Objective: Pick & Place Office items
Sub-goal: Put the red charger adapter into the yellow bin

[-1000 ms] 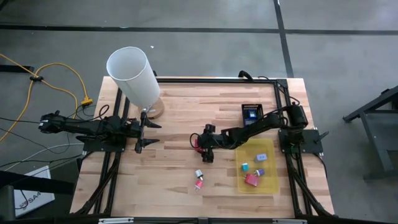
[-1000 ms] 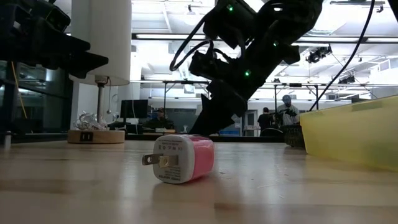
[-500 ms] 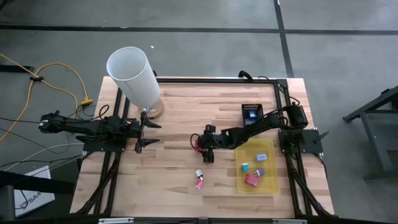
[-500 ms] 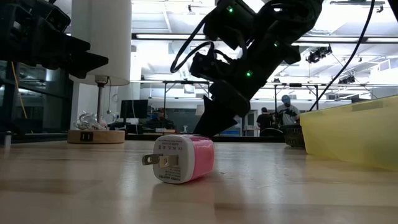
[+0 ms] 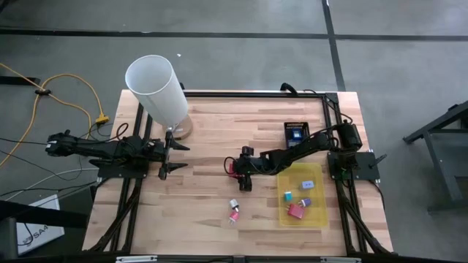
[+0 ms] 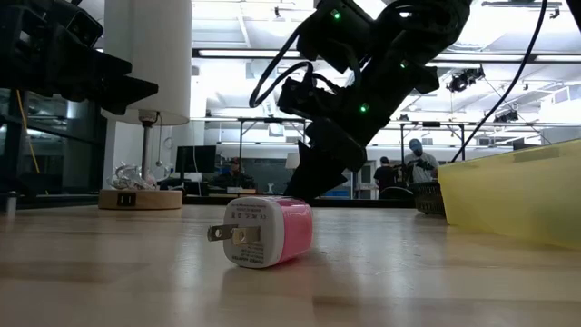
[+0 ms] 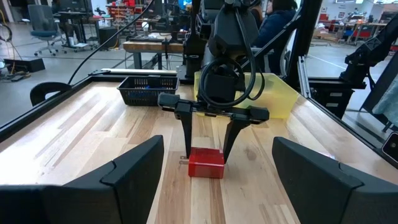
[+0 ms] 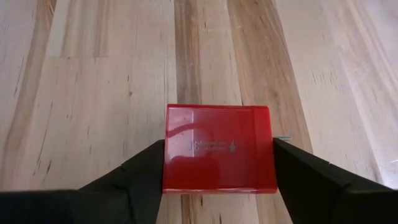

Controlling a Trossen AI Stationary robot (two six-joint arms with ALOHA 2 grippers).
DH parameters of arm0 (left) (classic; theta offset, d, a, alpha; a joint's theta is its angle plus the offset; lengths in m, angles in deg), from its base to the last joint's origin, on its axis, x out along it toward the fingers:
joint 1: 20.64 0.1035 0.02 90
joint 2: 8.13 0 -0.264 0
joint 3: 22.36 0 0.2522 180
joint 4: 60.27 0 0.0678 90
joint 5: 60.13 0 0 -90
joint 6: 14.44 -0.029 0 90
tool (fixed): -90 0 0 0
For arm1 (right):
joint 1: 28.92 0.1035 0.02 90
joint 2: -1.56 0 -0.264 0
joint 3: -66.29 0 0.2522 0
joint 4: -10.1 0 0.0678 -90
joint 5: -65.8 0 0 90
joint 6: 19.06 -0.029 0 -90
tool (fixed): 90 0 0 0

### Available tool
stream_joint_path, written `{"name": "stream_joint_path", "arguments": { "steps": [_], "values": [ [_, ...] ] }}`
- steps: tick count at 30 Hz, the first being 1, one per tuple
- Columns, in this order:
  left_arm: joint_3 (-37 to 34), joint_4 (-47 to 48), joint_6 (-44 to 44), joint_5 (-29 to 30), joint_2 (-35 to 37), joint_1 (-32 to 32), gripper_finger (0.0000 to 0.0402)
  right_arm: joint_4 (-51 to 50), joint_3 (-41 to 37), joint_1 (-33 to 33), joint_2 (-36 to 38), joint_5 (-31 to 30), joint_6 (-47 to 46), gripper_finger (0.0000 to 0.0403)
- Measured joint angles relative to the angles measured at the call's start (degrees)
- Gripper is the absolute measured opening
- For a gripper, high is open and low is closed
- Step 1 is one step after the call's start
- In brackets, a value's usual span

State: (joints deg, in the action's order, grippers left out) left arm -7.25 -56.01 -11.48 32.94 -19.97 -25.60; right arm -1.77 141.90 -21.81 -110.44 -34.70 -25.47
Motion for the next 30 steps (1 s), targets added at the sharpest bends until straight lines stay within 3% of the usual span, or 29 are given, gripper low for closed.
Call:
{"name": "stream_joint_path", "arguments": {
  "steps": [18, 30],
  "values": [
    [0.0, 0.0, 0.0, 0.0, 0.0, 0.0, 0.0293, 2.7, 0.0, 0.0, 0.6, 0.0, 0.7, 0.0249],
    [0.0, -0.3, 0.0, 0.0, 0.0, 0.0, 0.0293, 1.3, 0.2, 0.0, 10.1, -3.8, 5.7, 0.0249]
  ]
}}
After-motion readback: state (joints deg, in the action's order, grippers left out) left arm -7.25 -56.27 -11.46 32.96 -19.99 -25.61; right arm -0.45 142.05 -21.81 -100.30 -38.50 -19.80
